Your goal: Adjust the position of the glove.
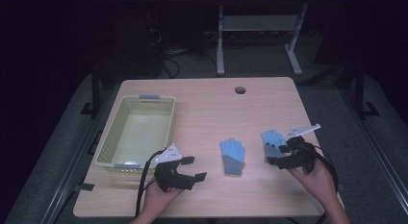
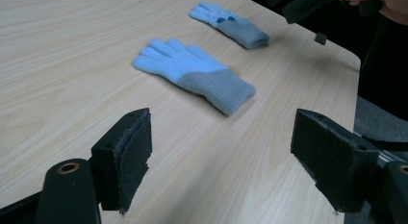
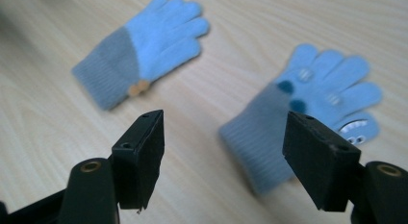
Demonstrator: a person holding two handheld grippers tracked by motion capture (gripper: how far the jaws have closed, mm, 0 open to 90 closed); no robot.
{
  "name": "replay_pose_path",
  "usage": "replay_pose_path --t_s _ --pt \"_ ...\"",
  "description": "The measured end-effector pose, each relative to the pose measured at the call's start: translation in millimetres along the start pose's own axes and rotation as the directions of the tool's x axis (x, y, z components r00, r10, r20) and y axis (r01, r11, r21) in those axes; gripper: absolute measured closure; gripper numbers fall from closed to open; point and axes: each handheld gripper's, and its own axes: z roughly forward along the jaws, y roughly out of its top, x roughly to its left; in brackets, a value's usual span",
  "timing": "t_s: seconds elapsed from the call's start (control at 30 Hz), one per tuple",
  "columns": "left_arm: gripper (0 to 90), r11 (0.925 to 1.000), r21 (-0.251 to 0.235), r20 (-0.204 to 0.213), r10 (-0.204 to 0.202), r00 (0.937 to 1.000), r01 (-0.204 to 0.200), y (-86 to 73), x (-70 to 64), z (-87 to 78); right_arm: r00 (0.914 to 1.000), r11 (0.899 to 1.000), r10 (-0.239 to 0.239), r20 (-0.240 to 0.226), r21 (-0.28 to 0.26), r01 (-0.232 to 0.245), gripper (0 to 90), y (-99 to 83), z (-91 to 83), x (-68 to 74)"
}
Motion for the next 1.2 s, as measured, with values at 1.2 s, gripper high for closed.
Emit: replay_pose_path --t_s 1.2 --pt "22.7 1.0000 -0.003 0.002 -0.007 1.0000 0.007 -1.1 1.0 1.3 0.9890 0.962 0.051 0.139 0.260 -0.086 47.6 30.0 61.3 -46.4"
